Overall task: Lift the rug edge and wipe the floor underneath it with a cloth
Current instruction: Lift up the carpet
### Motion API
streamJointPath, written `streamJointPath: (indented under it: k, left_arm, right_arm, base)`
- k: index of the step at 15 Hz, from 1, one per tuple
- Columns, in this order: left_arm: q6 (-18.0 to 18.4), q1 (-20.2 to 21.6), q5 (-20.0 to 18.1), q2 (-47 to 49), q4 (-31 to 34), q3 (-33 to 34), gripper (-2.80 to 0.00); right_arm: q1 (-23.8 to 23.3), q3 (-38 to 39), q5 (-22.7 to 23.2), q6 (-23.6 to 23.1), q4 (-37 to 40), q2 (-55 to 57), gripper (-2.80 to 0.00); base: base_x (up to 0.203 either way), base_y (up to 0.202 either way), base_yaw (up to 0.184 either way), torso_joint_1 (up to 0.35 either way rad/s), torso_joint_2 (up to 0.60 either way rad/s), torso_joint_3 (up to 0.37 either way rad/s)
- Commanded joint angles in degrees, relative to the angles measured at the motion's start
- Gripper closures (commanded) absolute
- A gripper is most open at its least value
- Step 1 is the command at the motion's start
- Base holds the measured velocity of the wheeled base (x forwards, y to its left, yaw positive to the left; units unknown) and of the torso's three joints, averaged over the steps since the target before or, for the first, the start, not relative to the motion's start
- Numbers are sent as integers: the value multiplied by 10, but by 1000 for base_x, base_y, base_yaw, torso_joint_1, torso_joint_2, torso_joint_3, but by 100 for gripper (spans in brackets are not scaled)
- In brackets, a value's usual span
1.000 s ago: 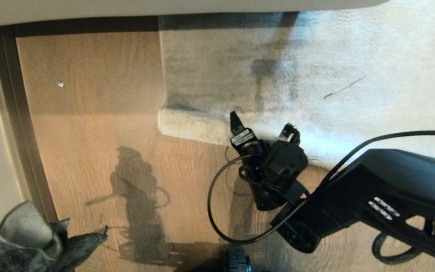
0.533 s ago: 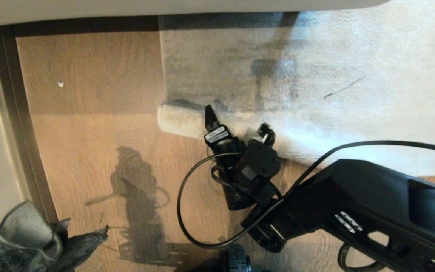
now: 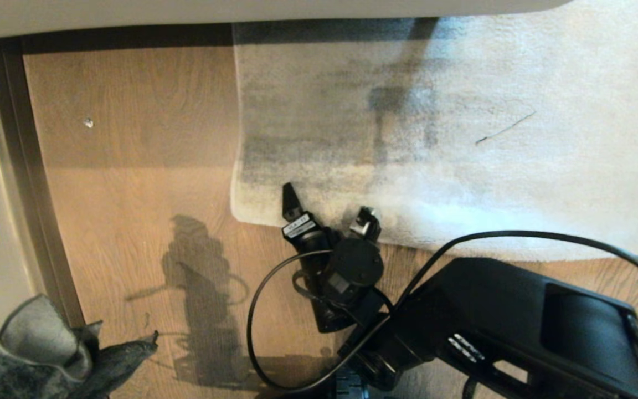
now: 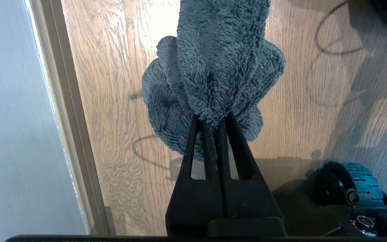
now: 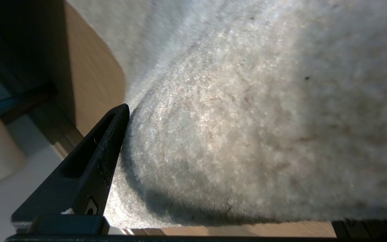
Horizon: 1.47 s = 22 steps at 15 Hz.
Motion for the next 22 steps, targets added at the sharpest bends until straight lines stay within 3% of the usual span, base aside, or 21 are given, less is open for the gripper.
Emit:
streamJointPath:
  k: [1, 7, 15, 22]
  left_arm:
    - [0, 0, 0, 0, 0, 0, 0]
    - [0, 0, 0, 0, 0, 0, 0]
    - [0, 0, 0, 0, 0, 0, 0]
    - [0, 0, 0, 0, 0, 0, 0]
  right_arm:
    - [1, -11, -2, 3, -25, 25, -280]
    - [6, -57, -1, 3, -25, 48, -280]
    - [-72, -76, 9, -5, -14, 10, -280]
    - [-124, -120, 19, -12, 129, -62, -280]
  base:
    - [0, 0, 0, 0, 0, 0]
    - [0, 0, 0, 0, 0, 0]
    - [0, 0, 0, 0, 0, 0]
    - [0, 0, 0, 0, 0, 0]
